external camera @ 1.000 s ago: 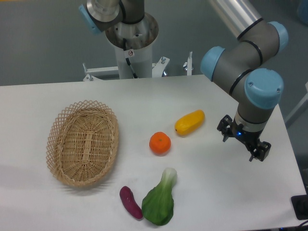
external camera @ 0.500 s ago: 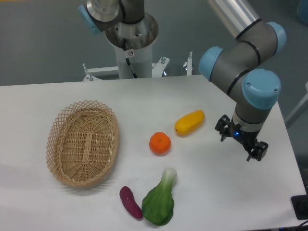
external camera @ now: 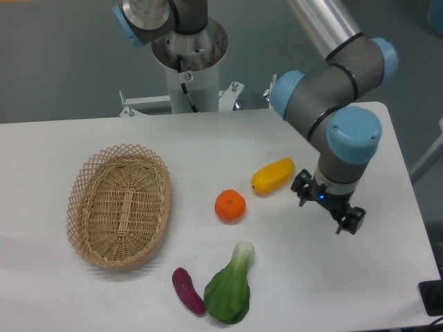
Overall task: Pick up the green vegetable from the table
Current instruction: 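Move the gripper over the green bok choy and lower toward its stem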
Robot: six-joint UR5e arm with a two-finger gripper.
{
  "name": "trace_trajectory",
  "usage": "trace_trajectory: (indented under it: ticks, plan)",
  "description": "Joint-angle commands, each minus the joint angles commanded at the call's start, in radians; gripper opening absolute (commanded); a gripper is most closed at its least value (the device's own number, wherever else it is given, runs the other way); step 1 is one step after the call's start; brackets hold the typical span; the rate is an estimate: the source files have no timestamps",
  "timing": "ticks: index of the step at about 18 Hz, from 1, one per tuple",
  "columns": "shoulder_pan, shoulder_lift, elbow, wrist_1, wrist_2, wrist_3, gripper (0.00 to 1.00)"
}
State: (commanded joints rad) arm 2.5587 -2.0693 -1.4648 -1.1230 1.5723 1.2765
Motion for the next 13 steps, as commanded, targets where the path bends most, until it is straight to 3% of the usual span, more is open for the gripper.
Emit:
trace_trajectory:
  ticks: [7,13]
  plan:
    - [-0.075,-0.012,-0.060,0.091,0.003,-0.126,1.00]
    - [-0.138,-0.061,-0.040,0.098,0.049,-0.249,1.00]
